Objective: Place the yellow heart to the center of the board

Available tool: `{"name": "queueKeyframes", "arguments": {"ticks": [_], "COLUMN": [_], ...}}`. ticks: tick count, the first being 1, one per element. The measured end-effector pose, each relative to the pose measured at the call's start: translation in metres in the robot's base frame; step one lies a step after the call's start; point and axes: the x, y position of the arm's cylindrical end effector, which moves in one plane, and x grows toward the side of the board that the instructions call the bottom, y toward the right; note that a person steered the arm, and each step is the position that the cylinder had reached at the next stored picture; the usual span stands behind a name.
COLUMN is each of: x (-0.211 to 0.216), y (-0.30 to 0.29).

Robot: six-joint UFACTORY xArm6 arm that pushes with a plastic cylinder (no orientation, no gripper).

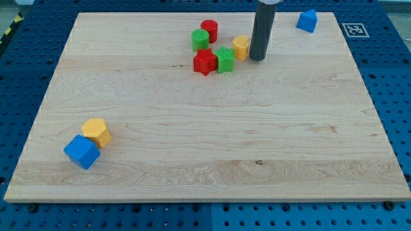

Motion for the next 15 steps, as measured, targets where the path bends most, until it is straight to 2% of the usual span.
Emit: {"name": "queueKeyframes", "arguments": {"ticks": [2,3,4,5,7,8,9,10,11,15], "x": [-0.020,-0.049,-0.086,-0.100,-0.061,-0.054,-0.063,-0.060,-0.024,0.012], "y": [0.010,0.015,-0.003,-0.036,-0.038,-0.037,-0.037,-0.018,-0.010,-0.002]}}
